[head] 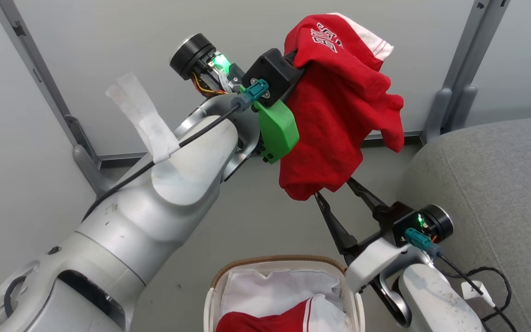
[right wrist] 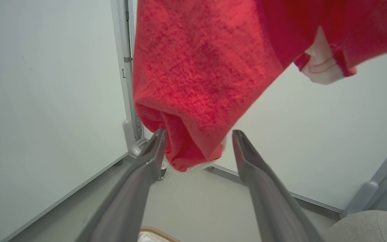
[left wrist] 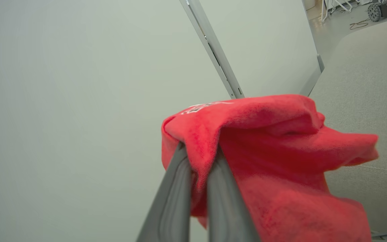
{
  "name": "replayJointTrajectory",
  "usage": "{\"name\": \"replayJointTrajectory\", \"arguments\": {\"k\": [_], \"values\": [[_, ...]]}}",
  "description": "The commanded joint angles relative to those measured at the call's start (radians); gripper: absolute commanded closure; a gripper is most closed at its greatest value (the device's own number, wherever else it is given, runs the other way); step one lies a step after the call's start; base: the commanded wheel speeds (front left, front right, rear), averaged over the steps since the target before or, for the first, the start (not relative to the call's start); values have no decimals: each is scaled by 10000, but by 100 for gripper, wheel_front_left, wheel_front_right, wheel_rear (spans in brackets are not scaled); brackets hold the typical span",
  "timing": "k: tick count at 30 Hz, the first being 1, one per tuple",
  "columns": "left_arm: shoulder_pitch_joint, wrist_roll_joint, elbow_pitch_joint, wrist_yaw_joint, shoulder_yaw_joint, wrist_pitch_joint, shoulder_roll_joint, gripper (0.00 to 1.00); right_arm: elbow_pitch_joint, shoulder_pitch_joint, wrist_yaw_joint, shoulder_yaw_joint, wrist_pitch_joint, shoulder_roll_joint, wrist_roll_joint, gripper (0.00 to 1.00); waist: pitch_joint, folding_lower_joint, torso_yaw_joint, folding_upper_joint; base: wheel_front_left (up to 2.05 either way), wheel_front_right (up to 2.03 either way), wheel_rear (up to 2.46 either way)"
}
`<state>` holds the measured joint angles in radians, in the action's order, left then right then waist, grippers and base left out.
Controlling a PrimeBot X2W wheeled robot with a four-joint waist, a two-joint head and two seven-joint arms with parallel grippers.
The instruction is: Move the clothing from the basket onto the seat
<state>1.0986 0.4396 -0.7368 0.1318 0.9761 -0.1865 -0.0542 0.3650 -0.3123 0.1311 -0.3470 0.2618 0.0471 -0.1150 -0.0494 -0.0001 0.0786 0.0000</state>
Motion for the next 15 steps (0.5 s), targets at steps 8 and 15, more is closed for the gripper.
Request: {"name": "replayJointTrajectory", "arguments": {"k": [8, 15], "values": [[176, 593, 597, -63, 453, -29, 38, 100, 662, -1237, -7, -212, 49, 50, 88, 0, 15, 1, 244, 0, 0, 0, 0], [42, 1043, 939, -248, 911, 45, 36, 100, 480, -1703, -7, -700, 49, 55, -170, 45, -22, 1, 354, 0, 0, 0, 0]]}}
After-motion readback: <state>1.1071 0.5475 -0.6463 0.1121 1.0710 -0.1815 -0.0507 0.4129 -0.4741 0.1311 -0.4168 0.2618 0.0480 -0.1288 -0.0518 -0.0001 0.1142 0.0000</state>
